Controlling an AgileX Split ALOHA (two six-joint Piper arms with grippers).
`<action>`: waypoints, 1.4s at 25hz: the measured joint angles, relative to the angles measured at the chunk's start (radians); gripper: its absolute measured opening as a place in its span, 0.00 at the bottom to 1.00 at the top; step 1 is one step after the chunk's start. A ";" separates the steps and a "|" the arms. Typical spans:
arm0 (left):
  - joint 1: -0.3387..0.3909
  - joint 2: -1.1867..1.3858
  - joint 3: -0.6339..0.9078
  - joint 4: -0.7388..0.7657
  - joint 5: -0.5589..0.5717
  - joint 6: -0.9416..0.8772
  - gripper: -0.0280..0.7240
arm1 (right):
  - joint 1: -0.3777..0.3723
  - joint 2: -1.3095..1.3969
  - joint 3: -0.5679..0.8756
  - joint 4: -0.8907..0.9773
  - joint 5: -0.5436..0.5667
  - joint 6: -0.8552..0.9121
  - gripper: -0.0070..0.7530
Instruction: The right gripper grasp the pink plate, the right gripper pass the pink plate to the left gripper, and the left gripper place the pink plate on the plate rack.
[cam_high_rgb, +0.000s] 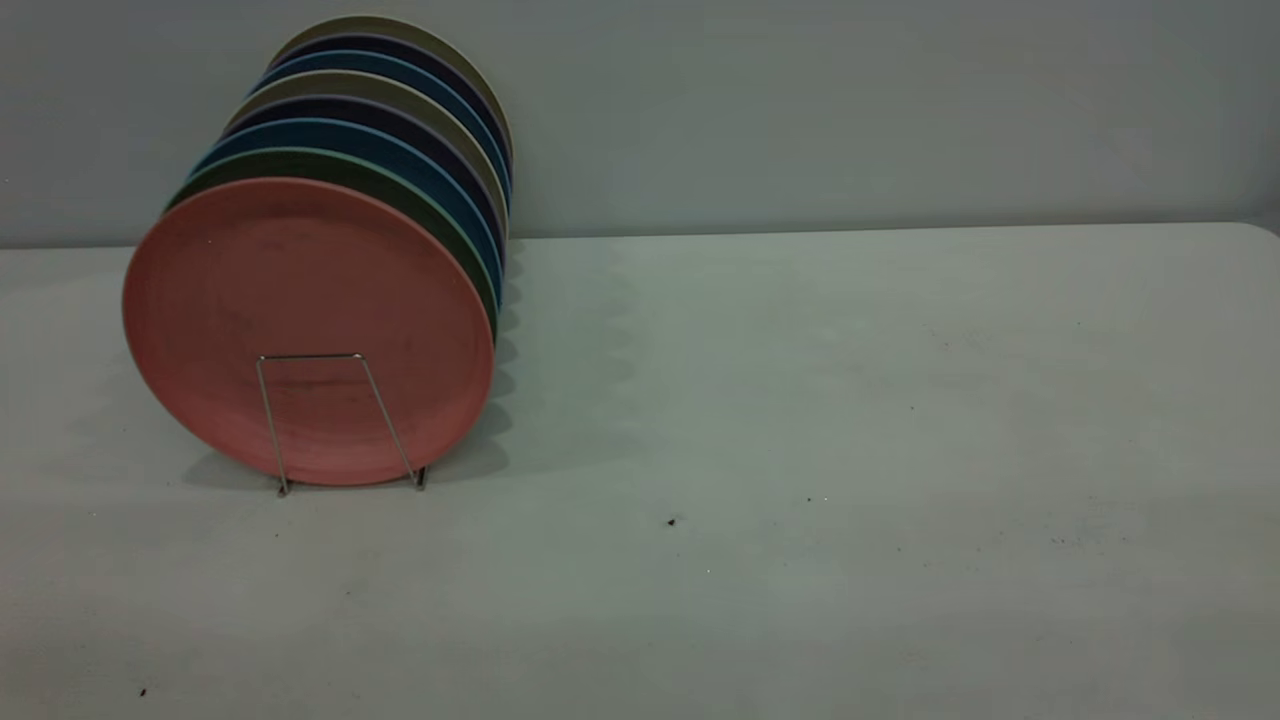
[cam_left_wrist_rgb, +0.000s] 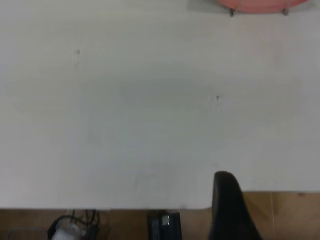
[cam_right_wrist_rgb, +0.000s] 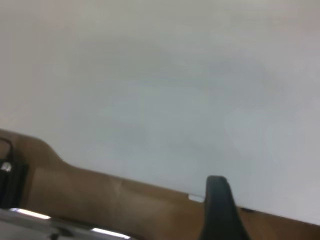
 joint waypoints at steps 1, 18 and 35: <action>0.000 -0.001 0.001 0.004 0.012 -0.005 0.65 | 0.009 -0.015 0.003 -0.026 -0.001 0.019 0.68; -0.056 -0.154 0.026 0.013 0.072 -0.002 0.62 | 0.076 -0.171 0.008 -0.122 -0.005 0.124 0.68; -0.103 -0.169 0.026 0.013 0.072 0.008 0.57 | 0.096 -0.257 0.008 -0.123 -0.005 0.124 0.68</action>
